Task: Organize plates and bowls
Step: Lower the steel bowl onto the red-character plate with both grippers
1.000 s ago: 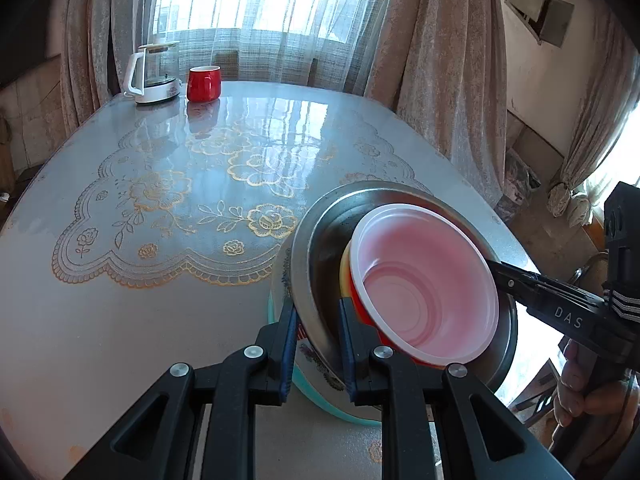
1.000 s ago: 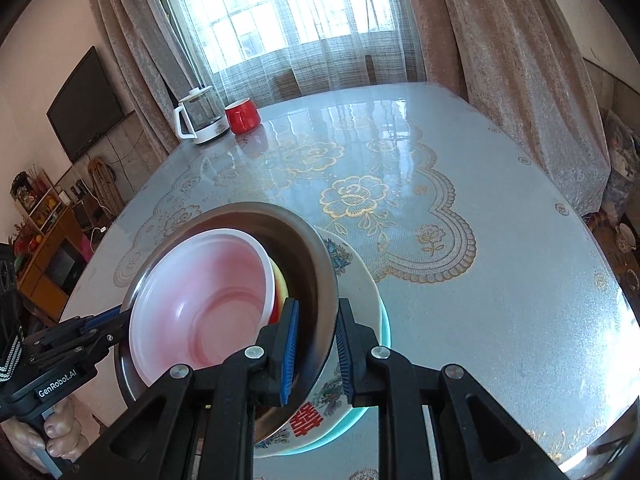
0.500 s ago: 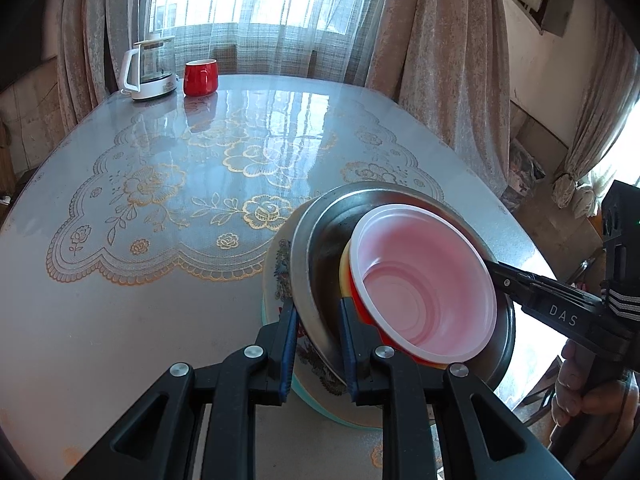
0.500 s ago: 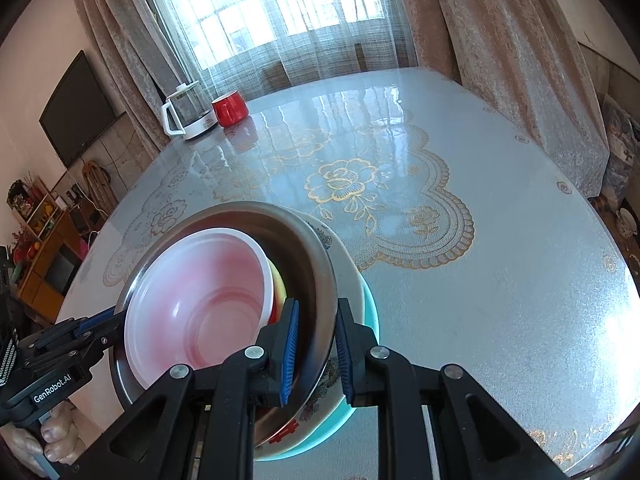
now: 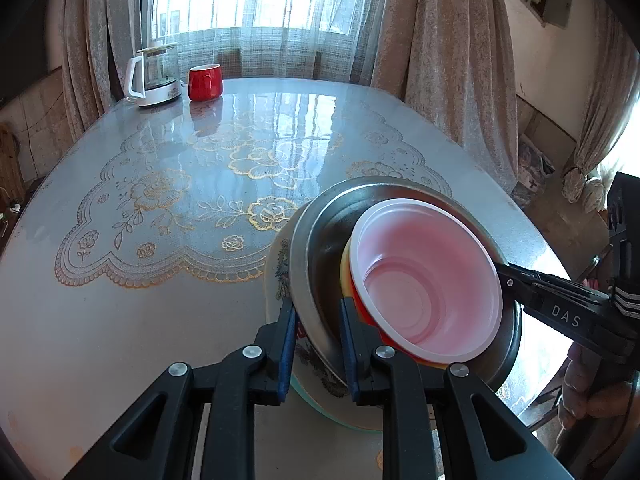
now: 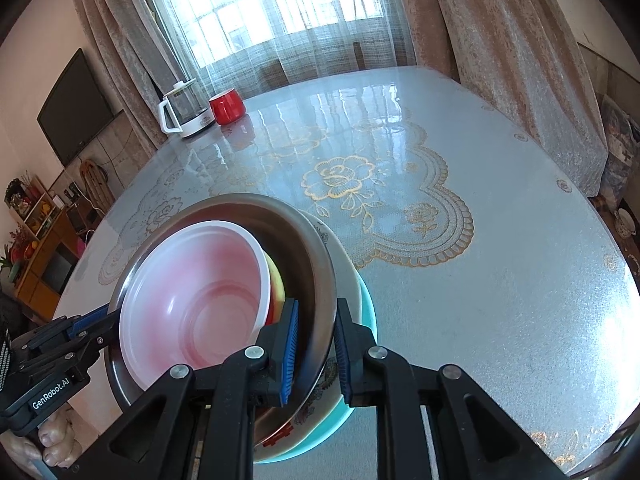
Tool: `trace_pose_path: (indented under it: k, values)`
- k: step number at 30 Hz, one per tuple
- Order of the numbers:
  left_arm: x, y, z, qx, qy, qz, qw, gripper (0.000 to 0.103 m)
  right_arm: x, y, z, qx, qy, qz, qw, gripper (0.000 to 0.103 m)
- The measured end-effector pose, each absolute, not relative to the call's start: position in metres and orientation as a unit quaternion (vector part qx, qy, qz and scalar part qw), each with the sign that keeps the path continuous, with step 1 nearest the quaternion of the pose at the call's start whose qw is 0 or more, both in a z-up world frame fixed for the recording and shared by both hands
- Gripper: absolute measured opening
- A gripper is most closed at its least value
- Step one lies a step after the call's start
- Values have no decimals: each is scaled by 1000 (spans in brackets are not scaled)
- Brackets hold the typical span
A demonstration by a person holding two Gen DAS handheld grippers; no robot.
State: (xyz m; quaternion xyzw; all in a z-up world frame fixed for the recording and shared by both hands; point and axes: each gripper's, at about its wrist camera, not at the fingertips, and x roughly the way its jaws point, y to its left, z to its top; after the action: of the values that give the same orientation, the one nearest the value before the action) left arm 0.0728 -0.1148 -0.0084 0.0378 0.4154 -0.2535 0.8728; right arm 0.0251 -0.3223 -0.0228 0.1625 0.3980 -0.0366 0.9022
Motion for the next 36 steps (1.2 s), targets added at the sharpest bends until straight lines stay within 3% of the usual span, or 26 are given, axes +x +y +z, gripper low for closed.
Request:
trace_pose_path:
  k: [24,27,36]
  values:
    - [66,-112,-9,32,405,-245,881,21,14,-332,-17,189,386,-34,902,19]
    - [65,-113,-9,32,402,-242,883,22,13,-326,-17,182,384,-31,905,14]
    - [67,-115,-11,38,399,-236,885,22,17,-325,-19,179,374,-35,910,14]
